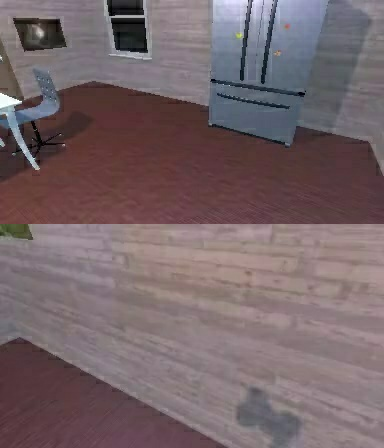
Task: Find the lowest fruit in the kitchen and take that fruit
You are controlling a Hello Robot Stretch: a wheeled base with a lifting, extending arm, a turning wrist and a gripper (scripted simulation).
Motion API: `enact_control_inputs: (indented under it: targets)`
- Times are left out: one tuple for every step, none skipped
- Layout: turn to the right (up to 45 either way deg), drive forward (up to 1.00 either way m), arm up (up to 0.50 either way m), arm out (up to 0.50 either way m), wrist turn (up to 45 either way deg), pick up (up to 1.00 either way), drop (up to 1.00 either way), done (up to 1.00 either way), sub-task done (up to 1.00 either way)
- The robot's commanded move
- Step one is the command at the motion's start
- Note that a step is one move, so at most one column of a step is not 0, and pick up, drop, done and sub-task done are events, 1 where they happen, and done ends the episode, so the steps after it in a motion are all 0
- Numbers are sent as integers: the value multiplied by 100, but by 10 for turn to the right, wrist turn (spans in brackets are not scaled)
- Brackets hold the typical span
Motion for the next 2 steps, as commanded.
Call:
enact_control_inputs:
  targets:
    - [-450,0,0,0,0,0,0,0,0]
    - [-450,0,0,0,0,0,0,0,0]
